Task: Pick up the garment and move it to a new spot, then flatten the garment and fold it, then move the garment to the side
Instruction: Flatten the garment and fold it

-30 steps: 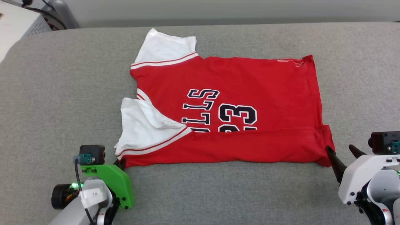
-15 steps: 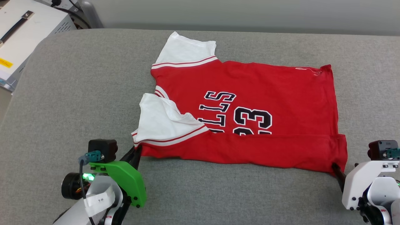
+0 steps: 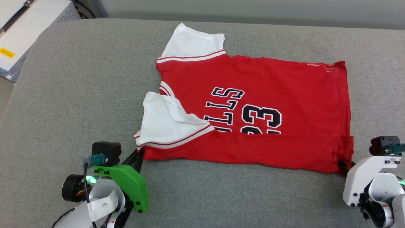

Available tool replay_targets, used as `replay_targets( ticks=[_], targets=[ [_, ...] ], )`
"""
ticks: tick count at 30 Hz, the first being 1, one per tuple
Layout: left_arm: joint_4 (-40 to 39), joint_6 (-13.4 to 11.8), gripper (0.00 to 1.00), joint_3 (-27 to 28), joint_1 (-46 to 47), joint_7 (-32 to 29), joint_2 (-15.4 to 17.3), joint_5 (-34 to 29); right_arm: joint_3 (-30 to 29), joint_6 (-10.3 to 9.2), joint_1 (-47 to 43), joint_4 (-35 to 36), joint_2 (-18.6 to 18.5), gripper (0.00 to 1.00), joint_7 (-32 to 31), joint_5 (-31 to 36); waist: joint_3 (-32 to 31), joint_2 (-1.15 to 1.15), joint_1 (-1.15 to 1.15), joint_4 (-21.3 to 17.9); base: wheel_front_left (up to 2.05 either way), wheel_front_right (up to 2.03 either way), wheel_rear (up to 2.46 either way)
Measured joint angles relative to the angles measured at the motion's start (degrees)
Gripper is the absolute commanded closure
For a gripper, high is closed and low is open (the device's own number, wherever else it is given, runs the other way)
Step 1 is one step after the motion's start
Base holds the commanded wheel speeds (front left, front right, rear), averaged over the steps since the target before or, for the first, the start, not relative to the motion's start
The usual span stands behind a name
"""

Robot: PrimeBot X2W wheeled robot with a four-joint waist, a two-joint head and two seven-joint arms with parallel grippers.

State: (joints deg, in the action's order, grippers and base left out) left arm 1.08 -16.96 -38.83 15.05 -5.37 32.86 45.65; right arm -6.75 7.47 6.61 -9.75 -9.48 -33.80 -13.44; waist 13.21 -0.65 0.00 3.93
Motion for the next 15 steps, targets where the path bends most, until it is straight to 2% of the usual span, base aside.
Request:
replay_targets(
  ticks=[6,15],
  targets=[
    [1.47,-0.03,1.00,-1.07,-0.19,-0.65,0.26,-0.49,-0.29,0.08,0.05,-0.54,-0.18,1.00,0.63,-0.02,-1.54,0.00,0.00,-0.36,0.00,0.00,0.00],
    [1.76,-0.35,1.00,-2.54,-4.06,-1.27,0.99,-0.31,-2.47,0.08,-2.09,1.80,-3.21,1.00,-1.53,-0.99,-5.72,0.00,0.00,-1.53,0.00,0.00,0.00]
  ],
)
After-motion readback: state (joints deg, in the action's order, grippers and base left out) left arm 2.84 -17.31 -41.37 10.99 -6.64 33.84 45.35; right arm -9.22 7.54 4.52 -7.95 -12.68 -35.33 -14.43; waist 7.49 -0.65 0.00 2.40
